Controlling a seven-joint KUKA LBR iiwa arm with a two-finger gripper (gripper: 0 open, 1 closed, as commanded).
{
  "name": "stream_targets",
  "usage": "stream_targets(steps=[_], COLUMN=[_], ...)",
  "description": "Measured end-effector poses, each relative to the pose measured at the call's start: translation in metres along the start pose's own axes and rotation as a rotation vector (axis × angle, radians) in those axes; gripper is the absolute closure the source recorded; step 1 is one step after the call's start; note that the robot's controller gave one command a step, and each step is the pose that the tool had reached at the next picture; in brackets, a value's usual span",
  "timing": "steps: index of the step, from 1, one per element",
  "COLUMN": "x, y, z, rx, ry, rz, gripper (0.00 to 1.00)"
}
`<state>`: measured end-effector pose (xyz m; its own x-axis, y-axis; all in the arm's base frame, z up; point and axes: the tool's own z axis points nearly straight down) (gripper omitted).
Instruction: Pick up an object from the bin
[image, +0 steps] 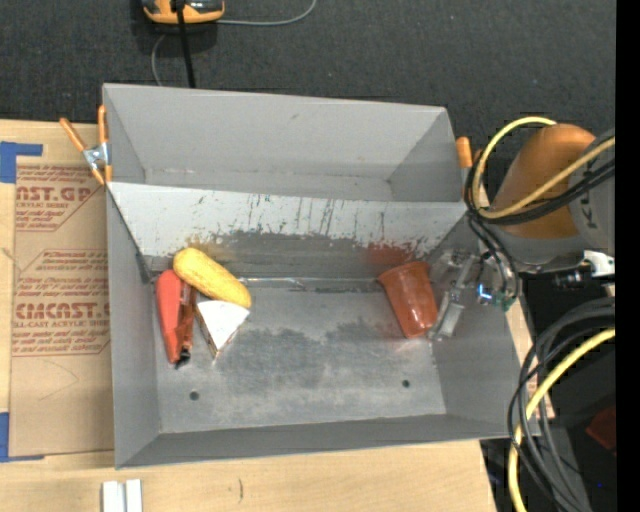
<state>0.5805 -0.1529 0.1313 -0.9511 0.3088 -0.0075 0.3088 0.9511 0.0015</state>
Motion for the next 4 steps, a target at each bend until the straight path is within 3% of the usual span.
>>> stream_targets(steps=[1,2,4], x=[0.007,0.019,0.02], y=[0.016,0.03,0.03], z=[0.06,0.067,0.063], rx=[-0.001,0.014,0.015], ry=[0.001,0.031,0.033], rz=[0.123,0.389,0.39], gripper=[0.0,1.0,1.0])
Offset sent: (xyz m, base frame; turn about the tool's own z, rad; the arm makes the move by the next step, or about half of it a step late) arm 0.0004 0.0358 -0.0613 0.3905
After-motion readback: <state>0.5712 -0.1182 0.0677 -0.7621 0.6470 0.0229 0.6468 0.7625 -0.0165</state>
